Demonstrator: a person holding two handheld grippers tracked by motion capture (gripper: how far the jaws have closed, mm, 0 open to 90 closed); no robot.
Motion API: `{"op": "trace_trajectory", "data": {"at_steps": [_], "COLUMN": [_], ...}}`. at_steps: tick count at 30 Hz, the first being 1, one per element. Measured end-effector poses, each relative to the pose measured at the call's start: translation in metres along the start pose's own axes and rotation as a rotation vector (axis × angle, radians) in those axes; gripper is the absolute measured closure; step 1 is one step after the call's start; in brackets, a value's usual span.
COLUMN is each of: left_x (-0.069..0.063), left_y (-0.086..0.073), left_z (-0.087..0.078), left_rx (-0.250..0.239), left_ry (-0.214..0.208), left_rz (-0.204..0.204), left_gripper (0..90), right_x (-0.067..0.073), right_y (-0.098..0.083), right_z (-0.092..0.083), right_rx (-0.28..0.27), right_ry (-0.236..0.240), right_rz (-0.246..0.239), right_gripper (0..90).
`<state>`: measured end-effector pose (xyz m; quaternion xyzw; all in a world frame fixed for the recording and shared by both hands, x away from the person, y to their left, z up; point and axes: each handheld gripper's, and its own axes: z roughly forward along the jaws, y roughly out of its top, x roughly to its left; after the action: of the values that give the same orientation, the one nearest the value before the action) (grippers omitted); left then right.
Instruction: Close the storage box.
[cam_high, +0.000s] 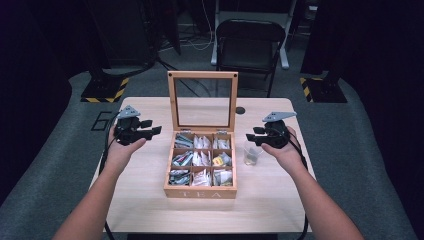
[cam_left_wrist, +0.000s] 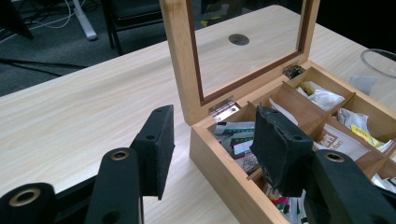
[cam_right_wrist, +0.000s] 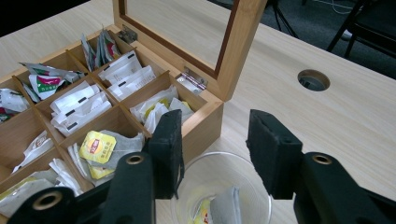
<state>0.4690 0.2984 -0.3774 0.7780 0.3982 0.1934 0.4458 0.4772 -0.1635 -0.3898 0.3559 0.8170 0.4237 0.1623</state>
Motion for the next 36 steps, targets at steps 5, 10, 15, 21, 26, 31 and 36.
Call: {"op": "trace_trajectory", "data": {"at_steps": [5,10,15,21,26,31,36], "left_x": [0.001,0.003,0.004,0.005,0.005,0.005,0.005], "left_y": [0.000,0.001,0.000,0.000,0.000,0.000,0.001], "left_z": [0.001,0.003,0.003,0.002,0.004,0.006,0.007], "left_rx": [-0.003,-0.001,-0.007,-0.007,-0.007,0.003,0.010], "left_ry": [-0.003,-0.007,0.001,-0.003,-0.009,-0.007,-0.010], "left_rz": [-0.004,-0.018,-0.021,-0.027,-0.024,-0.024,-0.025], "left_gripper": [47.3,44.7,43.1,43.0,41.8,38.6,34.5], "right_x": [0.000,0.002,0.002,0.001,0.000,-0.003,-0.003], "right_y": [0.008,0.018,0.028,0.037,0.042,0.046,0.053], "right_z": [0.002,0.005,0.008,0.014,0.020,0.027,0.033], "right_rx": [-0.009,-0.012,-0.027,-0.036,-0.049,-0.037,-0.035], "right_ry": [0.003,0.005,-0.013,0.009,0.012,0.023,0.016], "right_rz": [-0.001,-0.011,-0.017,-0.016,0.000,0.000,-0.003], "right_gripper": [47.4,42.8,37.7,35.1,32.1,33.6,33.0]}}
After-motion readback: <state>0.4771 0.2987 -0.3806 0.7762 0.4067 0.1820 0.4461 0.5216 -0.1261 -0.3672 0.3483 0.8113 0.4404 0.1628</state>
